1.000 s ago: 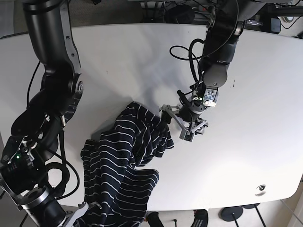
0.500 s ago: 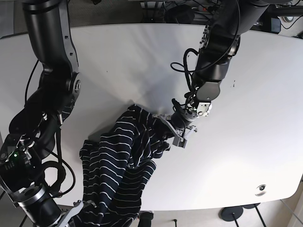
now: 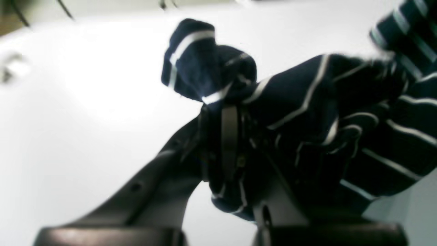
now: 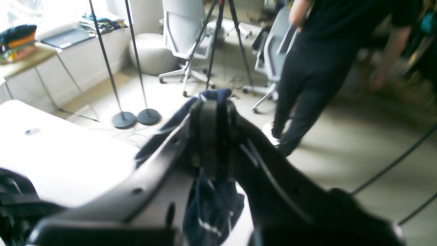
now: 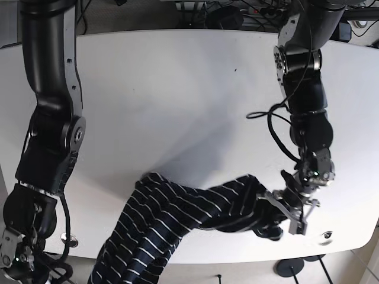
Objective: Fold the T-shirt properly
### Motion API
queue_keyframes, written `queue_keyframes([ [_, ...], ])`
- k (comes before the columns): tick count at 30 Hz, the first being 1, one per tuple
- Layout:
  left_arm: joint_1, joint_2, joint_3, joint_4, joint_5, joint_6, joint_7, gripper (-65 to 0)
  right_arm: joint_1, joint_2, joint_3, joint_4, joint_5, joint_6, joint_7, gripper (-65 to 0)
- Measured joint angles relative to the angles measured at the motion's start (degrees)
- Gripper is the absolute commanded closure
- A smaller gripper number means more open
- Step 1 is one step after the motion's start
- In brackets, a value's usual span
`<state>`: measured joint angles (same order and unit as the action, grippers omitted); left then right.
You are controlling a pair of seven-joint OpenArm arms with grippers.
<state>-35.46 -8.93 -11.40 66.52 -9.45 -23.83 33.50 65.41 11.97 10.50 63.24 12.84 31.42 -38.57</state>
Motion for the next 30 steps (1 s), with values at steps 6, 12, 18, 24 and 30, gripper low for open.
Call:
queue_keyframes([
  [6,-13.07,-8.66,-5.05,-0.85,0.00,0.24,2.99,0.0,7.43,3.80,-0.07,-16.92,1.01,-2.95,10.99,-2.1],
  [12,-17.03,-11.13,-6.84,-0.46,-0.55,-0.28,7.21,0.0,6.03,3.98,-0.07,-16.33,0.52,-2.93,7.26,-2.1],
  [18,-6.97,-11.37,-16.63,3.26,0.79,-4.92,12.74,0.0,-7.91,4.35,7.10,2.16,1.09,-2.99,1.38,-2.1],
  [24,11.87,-7.96,-16.79,19.52,-0.20,-8.02,13.64,0.0,-32.65,1.38,10.78,16.28,0.70,-2.78,-1.18,-2.1],
  [30,27.04,-5.73,-23.93,27.98,0.31,-8.26,14.51,0.0,-38.91,-4.87,9.94,16.92,0.48,-2.58,-0.94,-29.8],
])
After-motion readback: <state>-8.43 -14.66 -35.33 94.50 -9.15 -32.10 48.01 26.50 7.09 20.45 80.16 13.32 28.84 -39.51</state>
